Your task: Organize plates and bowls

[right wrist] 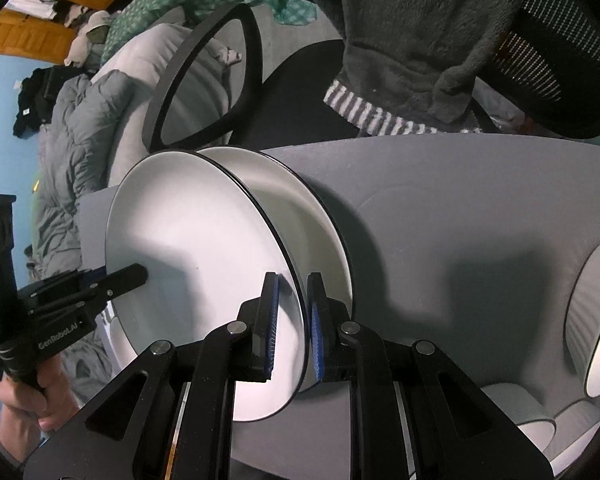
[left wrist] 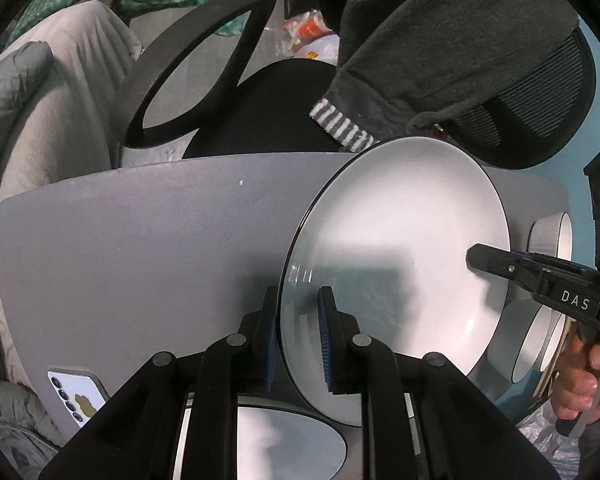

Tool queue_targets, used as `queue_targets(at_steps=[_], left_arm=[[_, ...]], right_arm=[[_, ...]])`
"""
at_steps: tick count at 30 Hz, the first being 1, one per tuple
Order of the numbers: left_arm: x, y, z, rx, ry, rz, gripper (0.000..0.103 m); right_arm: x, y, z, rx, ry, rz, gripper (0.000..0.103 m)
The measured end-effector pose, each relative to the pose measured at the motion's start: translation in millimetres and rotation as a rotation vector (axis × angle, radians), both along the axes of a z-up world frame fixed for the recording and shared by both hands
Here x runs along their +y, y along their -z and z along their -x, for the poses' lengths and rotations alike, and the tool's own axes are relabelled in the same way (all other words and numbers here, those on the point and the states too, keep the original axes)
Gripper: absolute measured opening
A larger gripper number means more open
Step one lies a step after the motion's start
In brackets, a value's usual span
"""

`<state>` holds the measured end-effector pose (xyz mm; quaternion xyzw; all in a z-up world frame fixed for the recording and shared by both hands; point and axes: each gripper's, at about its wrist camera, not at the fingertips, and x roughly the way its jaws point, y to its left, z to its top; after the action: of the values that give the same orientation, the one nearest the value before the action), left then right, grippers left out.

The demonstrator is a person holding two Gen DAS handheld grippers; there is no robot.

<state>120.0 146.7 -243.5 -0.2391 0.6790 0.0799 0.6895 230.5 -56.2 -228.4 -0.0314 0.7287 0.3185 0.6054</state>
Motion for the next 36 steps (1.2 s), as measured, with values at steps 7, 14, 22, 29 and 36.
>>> queue_targets(at_steps=[7, 14, 22, 29, 36], left_arm=[[-3.4, 7.3, -6.6, 0.020, 0.018, 0.000, 0.018], [-5.8, 8.7, -8.4, 0.024, 0.028, 0.000, 0.018], [-3.2, 7.5, -2.6, 0.026, 0.030, -0.017, 0.018], [-0.8, 0.7, 4.6, 0.018, 0.002, -0.038, 0.023], [0.3, -20.3, 18.3, -0.028, -0.037, -0.044, 0.025]], right_arm=[[-3.3, 4.3, -3.6, 0.002, 0.012, 0.015, 0.015], [1.2, 1.3, -4.4, -0.020, -0.016, 0.047, 0.015], [2.0, -5.4, -3.3, -0.033, -0.032, 0.095, 0.017], [-2.7, -14.5, -2.7, -0.053, 0.007, 0.091, 0.022], [-5.3, -31.3, -3.1, -0.147, 0.016, 0.134, 0.030]])
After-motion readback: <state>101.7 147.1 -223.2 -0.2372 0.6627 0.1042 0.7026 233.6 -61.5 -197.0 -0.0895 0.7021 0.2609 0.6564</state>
